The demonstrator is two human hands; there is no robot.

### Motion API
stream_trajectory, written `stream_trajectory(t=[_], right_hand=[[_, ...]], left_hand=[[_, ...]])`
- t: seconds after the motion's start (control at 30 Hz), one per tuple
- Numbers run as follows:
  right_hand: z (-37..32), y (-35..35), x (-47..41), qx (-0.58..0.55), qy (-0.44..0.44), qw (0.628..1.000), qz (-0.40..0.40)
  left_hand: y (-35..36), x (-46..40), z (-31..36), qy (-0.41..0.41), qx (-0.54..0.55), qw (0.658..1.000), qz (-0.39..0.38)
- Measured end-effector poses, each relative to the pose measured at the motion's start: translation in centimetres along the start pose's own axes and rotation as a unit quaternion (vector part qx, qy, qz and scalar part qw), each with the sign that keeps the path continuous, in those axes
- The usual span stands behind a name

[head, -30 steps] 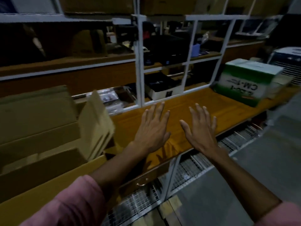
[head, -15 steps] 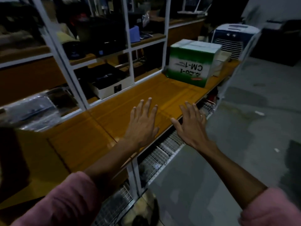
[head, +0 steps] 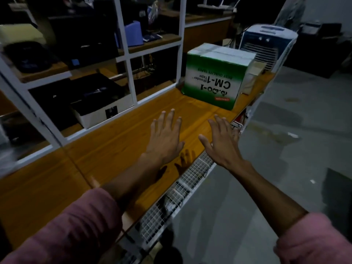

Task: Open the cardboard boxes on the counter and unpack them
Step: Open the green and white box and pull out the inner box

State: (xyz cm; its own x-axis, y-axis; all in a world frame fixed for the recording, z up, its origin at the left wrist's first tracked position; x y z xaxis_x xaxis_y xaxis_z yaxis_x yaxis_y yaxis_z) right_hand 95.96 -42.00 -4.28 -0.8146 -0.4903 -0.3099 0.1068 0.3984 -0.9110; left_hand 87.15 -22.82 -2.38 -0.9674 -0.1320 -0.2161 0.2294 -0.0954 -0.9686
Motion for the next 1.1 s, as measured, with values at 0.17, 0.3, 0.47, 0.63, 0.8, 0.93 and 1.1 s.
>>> stream_trajectory(t=[0.17,0.3,0.47,0.63,0.8,0.93,1.1], right_hand=[[2.7,2.2,-4.0,-0.014,-0.006,1.000,-0.011],[6.3,3.3,-8.3,-0.023,-0.014,1.000,0.006],[12.4,5.9,-15.7,-0.033,-0.040,0.998,0.044],[19.0,8.4,-23.9,-0.117,-0.070,0.985,0.105],[23.2,7.0,-30.6,-0.158,-0.075,0.973,0.152],[26.3,5.9,-35.4,-0.140,-0.061,0.974,0.170],[30.3,5.7,-40.8,-0.010,-0.033,0.992,0.119]], left_hand=[[2.1,-5.2,-0.7,0.002,-0.003,1.000,-0.029],[4.4,-10.2,0.1,0.006,0.005,0.999,-0.035],[8.6,-19.3,3.1,0.026,-0.037,0.999,0.003],[13.1,-28.3,7.4,0.020,-0.012,1.000,0.021],[13.7,-36.4,10.9,0.006,0.010,1.000,0.010],[13.7,-41.1,12.3,-0.001,0.011,1.000,0.018],[13.4,-46.3,12.8,-0.023,0.015,0.999,0.030]])
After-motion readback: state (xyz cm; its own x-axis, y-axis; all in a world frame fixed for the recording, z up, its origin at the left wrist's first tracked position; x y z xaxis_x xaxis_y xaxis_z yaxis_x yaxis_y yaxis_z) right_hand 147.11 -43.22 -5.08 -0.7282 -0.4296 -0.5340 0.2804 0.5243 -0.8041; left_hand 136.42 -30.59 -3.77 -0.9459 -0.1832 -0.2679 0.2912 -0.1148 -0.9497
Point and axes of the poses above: each hand's wrist, its own x-axis away from the middle knuckle, its own y-axis out of the palm, z = x × y, the point moved 1 cm from there along -x, towards the middle knuckle, and after that the axes turned 1 degree about x, right-handed, at the moved point
